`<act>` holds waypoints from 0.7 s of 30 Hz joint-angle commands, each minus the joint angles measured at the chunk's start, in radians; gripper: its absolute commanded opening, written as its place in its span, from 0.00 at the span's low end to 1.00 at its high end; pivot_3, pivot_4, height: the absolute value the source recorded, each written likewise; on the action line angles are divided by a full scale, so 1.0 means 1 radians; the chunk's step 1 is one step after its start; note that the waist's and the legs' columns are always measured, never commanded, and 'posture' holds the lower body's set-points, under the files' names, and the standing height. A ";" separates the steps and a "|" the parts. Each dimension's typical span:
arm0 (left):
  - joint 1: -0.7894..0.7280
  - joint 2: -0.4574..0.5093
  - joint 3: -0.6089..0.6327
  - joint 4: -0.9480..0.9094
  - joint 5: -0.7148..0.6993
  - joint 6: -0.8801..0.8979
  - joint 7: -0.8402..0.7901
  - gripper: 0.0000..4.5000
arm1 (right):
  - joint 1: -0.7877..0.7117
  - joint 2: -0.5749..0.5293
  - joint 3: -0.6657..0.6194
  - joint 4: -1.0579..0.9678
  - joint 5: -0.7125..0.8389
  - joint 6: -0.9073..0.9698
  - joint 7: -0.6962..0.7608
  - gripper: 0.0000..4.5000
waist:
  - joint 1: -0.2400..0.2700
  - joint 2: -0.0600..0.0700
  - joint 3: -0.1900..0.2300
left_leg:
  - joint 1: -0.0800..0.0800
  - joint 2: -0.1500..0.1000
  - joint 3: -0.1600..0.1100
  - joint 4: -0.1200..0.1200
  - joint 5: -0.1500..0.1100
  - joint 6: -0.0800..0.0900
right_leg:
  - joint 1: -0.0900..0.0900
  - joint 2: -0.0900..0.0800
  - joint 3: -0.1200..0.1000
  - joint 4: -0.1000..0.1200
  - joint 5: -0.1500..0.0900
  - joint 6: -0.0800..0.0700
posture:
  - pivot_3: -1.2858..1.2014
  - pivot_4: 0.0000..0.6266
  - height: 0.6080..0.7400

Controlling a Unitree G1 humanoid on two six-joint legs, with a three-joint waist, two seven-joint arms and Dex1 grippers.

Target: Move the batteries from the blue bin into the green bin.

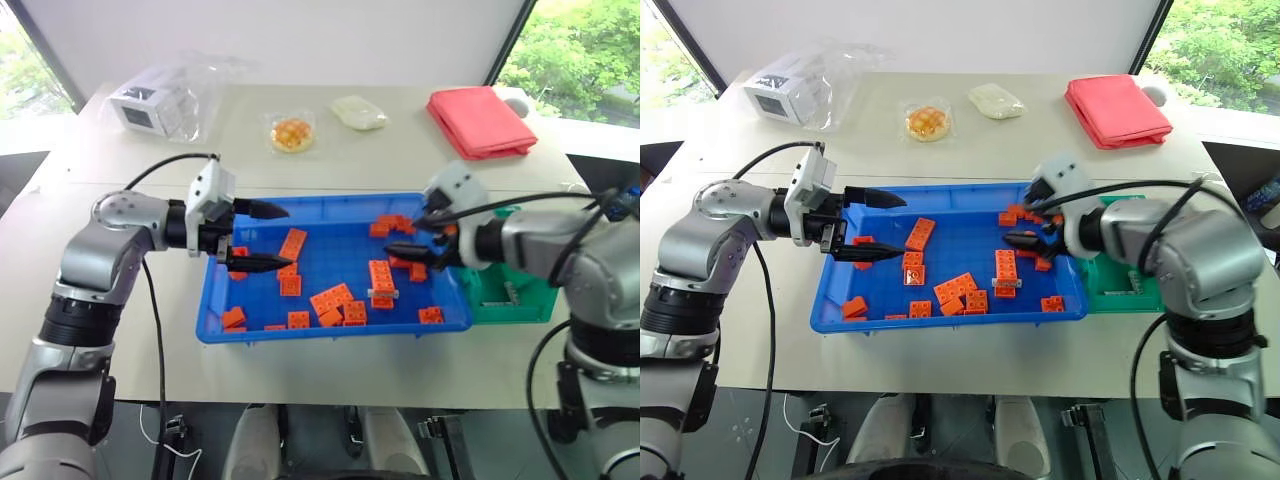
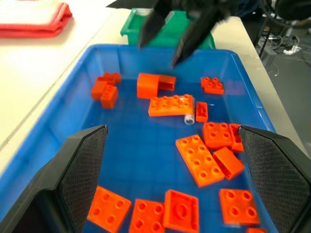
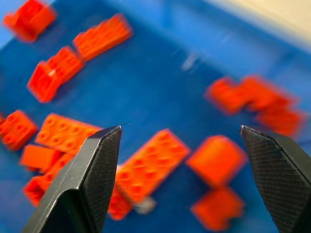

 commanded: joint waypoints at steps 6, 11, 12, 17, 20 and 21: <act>-0.002 0.007 0.028 -0.051 -0.024 0.021 0.020 1.00 | 0.100 0.079 -0.003 -0.051 0.107 0.008 -0.219 0.89 | -0.008 0.000 0.000 | 0.001 0.000 0.000 0.002 0.000 0.000 | 0.001 0.000 0.000 0.000 0.000 0.000 | 0.52 0.24 0.95; -0.007 0.014 0.033 -0.053 -0.025 0.028 0.021 1.00 | 0.108 0.119 0.017 -0.020 0.131 0.008 -0.301 0.89 | -0.009 0.000 0.000 | 0.001 0.001 -0.001 0.001 0.000 0.000 | 0.001 0.002 0.000 0.001 0.000 0.000 | 0.52 0.24 0.95; -0.008 0.015 0.035 -0.056 -0.027 0.031 0.021 1.00 | 0.109 0.125 0.020 -0.011 0.129 0.008 -0.314 0.89 | -0.009 0.000 0.000 | 0.001 0.001 -0.001 0.001 0.000 0.000 | 0.001 0.002 0.000 0.001 0.000 0.000 | 0.52 0.24 0.95; -0.007 0.023 0.041 -0.063 -0.027 0.039 0.025 1.00 | 0.122 0.143 0.035 0.018 0.130 0.008 -0.356 0.89 | -0.008 0.000 0.000 | 0.001 0.001 -0.001 0.001 0.000 0.000 | 0.001 0.002 0.000 0.000 0.000 0.000 | 0.52 0.24 0.95; -0.001 0.029 0.047 -0.064 -0.027 0.040 0.024 1.00 | 0.136 0.143 0.050 0.037 0.107 0.008 -0.367 0.89 | -0.008 0.000 0.000 | 0.001 0.001 -0.001 0.001 0.000 0.000 | 0.001 0.002 0.000 0.000 0.000 0.000 | 0.52 0.24 0.95; 0.000 0.031 0.048 -0.066 -0.028 0.042 0.024 1.00 | 0.139 0.141 0.053 0.042 0.101 0.008 -0.368 0.89 | -0.008 0.000 0.000 | 0.001 0.001 -0.001 0.001 0.000 0.000 | 0.001 0.002 0.000 0.000 0.000 0.000 | 0.52 0.24 0.95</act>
